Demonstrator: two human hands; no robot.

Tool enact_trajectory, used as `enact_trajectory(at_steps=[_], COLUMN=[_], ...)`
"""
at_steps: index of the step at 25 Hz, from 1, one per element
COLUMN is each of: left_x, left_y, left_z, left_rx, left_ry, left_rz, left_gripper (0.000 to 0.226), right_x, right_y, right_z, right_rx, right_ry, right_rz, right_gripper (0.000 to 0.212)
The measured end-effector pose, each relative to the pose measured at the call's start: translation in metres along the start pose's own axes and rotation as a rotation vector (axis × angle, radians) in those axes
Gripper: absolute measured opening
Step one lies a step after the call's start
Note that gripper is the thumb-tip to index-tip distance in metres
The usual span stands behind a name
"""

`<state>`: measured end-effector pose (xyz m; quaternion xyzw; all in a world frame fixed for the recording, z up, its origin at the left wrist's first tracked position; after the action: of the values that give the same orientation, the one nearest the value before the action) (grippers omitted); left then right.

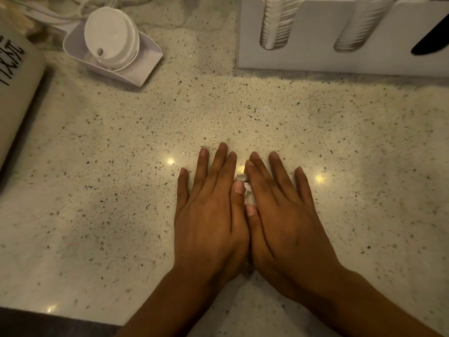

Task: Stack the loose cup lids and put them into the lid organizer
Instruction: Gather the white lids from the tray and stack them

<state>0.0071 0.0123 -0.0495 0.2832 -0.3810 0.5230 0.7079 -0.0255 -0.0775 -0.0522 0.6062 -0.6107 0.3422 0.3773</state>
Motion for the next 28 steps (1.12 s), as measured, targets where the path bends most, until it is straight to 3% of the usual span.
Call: enact_trajectory(at_steps=[7,11,15,20,22,28], left_x=[-0.006,-0.002,0.006,0.020,0.035,0.098], left_y=[-0.001,-0.001,0.003,0.001,-0.014,-0.103], left_z=[0.002,0.003,-0.004,-0.015,-0.024,-0.056], left_rx=[-0.032,-0.049,-0.014,0.090,0.076,0.012], left_ry=[-0.059,-0.021,0.163,0.511,0.445,-0.054], left_rz=[-0.109,-0.068,0.050,0.062,0.084,0.230], left_gripper=[0.061,0.060,0.058,0.050,0.044,0.038], right_x=[-0.005,-0.003,0.000,0.032,0.033,-0.003], right_y=[0.002,0.003,0.004,-0.018,-0.052,-0.152], right_z=[0.002,0.003,0.002,0.005,-0.001,-0.032], right_rx=[0.060,0.035,0.041,-0.015,0.035,0.209], right_ry=[0.128,0.083,-0.005,-0.219,-0.168,0.062], right_rz=[-0.084,-0.100,-0.084,0.019,-0.022,-0.155], right_gripper=[0.060,0.061,0.060,0.057,0.058,0.067])
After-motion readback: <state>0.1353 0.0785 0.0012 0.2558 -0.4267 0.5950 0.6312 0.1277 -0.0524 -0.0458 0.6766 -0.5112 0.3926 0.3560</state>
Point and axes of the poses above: each hand's wrist, its own y-axis away from the middle knuckle, its own x-axis out of the back of the hand, z = x × y, the point moved 10 cm from there along -y, towards the middle knuckle, and after that the axes turned 4 degrees about -x, right-handed, at the moved point
